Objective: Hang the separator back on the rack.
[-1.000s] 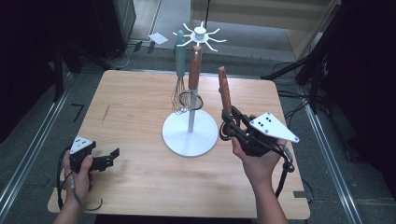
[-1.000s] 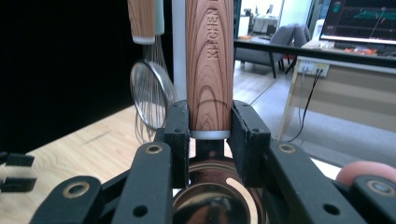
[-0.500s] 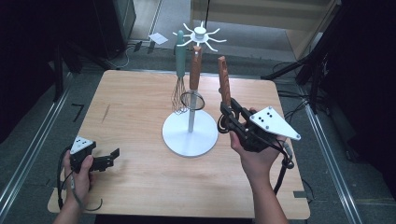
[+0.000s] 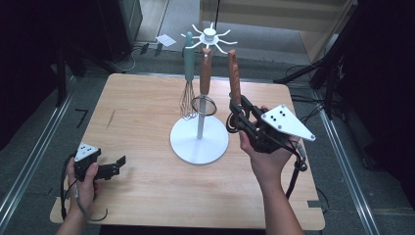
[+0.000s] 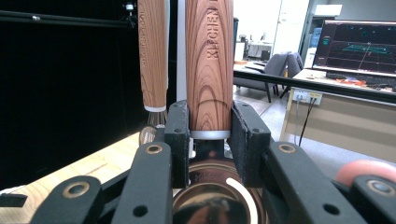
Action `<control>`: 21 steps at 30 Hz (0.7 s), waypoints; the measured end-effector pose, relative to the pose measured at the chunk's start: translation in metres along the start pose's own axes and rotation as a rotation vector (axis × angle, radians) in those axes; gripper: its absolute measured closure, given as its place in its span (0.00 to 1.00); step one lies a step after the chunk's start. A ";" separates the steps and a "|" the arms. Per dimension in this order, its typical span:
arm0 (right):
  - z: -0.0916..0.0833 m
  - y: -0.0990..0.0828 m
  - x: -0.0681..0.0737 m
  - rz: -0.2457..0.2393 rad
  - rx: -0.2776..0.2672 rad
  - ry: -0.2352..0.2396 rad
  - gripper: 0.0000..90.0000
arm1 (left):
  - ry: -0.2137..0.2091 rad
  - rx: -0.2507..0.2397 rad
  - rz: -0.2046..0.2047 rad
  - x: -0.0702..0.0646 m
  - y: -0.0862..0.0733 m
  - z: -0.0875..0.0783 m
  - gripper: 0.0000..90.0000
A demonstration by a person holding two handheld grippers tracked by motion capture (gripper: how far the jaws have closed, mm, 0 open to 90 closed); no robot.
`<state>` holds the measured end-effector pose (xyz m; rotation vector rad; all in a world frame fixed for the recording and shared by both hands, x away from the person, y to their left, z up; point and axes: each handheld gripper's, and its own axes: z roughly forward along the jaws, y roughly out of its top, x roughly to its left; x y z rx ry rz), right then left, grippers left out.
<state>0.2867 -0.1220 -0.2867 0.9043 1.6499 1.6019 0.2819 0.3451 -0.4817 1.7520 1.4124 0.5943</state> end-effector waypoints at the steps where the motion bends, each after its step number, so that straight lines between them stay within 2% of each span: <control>1: 0.001 0.000 0.000 0.002 -0.002 -0.002 0.79 | 0.000 0.001 0.000 0.000 0.000 0.000 0.00; 21: 0.018 0.000 0.004 0.002 0.031 0.010 0.79 | -0.002 0.000 -0.001 -0.001 0.000 0.000 0.00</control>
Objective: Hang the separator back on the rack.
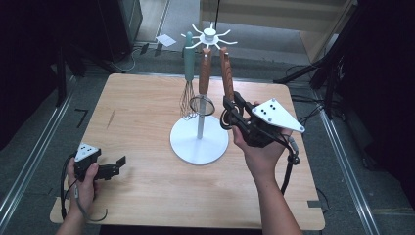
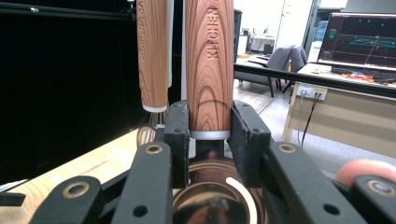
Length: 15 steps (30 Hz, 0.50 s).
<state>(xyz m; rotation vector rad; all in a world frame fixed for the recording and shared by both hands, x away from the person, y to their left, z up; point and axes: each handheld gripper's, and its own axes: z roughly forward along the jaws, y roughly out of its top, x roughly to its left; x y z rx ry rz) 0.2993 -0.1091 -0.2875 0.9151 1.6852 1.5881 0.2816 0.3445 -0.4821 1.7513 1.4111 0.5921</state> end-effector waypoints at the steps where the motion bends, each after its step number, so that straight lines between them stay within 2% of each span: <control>1: 0.001 -0.001 -0.001 0.006 0.002 0.013 0.79 | -0.001 0.002 0.000 0.000 0.000 0.000 0.00; 3: 0.001 -0.002 -0.001 0.005 0.002 0.006 0.79 | 0.000 0.001 -0.001 0.000 0.000 0.000 0.00; 6: 0.001 -0.003 0.000 0.007 0.001 0.018 0.68 | 0.000 0.002 0.000 0.000 0.000 0.000 0.00; 9: 0.000 -0.005 0.001 -0.004 0.004 0.013 0.67 | 0.000 0.003 0.001 0.000 0.000 0.000 0.00; 15: -0.005 -0.014 -0.005 0.016 0.012 0.001 0.64 | 0.000 0.003 0.001 0.000 0.000 0.000 0.00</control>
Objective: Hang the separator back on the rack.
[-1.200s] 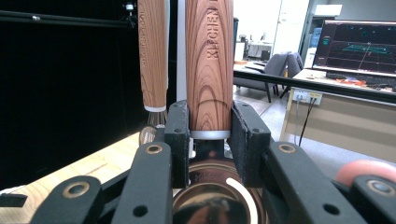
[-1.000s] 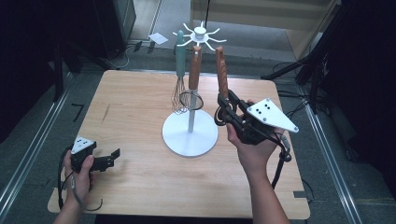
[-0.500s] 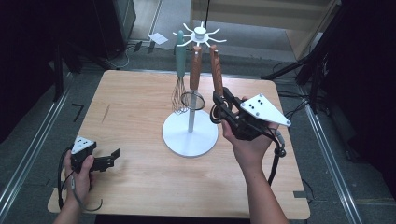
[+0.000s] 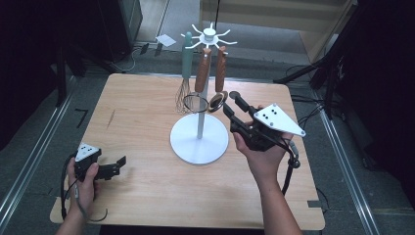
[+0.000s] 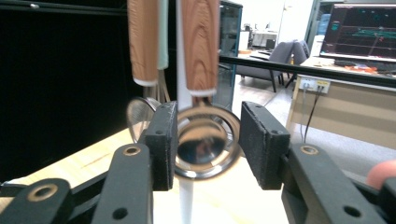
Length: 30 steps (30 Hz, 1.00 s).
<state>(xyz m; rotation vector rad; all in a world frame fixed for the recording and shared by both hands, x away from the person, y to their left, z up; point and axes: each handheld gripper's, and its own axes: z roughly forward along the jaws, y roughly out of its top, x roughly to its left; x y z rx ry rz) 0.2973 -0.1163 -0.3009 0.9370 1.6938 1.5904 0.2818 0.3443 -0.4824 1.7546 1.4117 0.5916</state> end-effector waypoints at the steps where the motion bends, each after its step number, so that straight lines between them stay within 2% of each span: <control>1: -0.001 -0.002 -0.002 0.004 0.001 -0.003 0.62 | 0.000 0.000 0.000 0.000 0.000 0.000 0.00; 3: -0.003 -0.006 -0.004 0.015 0.003 -0.014 0.58 | 0.001 0.001 0.001 0.000 0.000 0.000 0.00; 7: -0.009 -0.017 -0.011 0.023 0.006 -0.038 0.43 | 0.000 0.001 0.004 0.000 0.000 0.000 0.00; 14: -0.017 -0.037 -0.022 0.048 0.030 -0.093 0.31 | 0.005 0.001 0.008 -0.001 0.000 0.000 0.00; 25: -0.031 -0.070 -0.040 0.109 0.073 -0.134 0.22 | 0.006 0.006 0.006 -0.001 0.000 0.001 0.00; 30: -0.038 -0.086 -0.049 0.116 0.106 -0.154 0.20 | 0.004 0.009 0.009 -0.001 -0.001 0.001 0.00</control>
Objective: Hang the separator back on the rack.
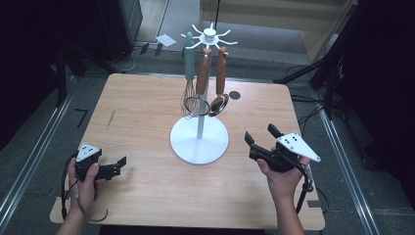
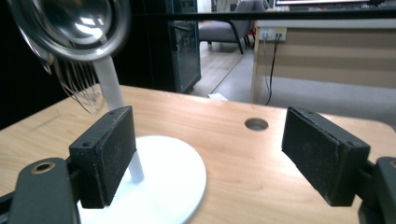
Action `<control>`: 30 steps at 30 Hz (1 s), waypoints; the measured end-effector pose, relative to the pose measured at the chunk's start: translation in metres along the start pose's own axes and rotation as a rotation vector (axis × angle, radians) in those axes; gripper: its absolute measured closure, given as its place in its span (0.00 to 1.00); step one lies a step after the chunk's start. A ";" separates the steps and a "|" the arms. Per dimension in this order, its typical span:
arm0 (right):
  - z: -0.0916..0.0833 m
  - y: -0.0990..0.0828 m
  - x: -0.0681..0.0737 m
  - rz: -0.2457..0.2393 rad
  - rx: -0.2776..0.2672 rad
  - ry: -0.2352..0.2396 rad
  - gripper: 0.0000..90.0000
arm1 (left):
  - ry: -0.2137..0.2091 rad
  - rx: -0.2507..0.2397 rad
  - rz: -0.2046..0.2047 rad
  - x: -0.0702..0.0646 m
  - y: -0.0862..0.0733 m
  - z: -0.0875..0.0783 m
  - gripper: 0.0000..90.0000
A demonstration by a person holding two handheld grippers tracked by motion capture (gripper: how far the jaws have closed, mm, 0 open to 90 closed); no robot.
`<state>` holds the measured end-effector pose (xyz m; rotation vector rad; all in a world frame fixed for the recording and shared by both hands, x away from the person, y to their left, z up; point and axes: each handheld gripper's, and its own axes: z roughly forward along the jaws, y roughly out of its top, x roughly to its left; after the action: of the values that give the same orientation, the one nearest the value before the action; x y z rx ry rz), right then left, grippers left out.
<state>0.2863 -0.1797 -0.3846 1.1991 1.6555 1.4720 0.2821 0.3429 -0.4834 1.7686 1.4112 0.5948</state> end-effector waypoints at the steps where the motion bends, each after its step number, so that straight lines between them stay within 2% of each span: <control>1: -0.001 -0.004 -0.003 0.001 0.005 -0.005 0.20 | 0.000 0.000 0.000 0.000 0.000 0.000 0.00; 12: -0.003 -0.040 -0.022 0.019 0.076 -0.067 0.20 | 0.001 0.002 0.004 0.000 0.000 0.001 0.00; 20: -0.009 -0.063 -0.041 0.076 0.117 -0.096 0.19 | 0.002 0.002 0.005 0.000 0.000 0.001 0.00; 24: -0.014 -0.073 -0.051 0.088 0.131 -0.120 0.19 | 0.005 0.001 0.004 0.000 0.000 0.001 0.00; 28: -0.019 -0.088 -0.063 0.119 0.157 -0.153 0.20 | 0.010 -0.007 0.023 -0.002 -0.001 0.001 0.00; 30: -0.021 -0.095 -0.068 0.102 0.184 -0.176 0.20 | 0.010 -0.006 0.031 -0.002 -0.001 0.001 0.00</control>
<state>0.2741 -0.2474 -0.4810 1.4889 1.6569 1.2539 0.2815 0.3407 -0.4842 1.7882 1.3900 0.6247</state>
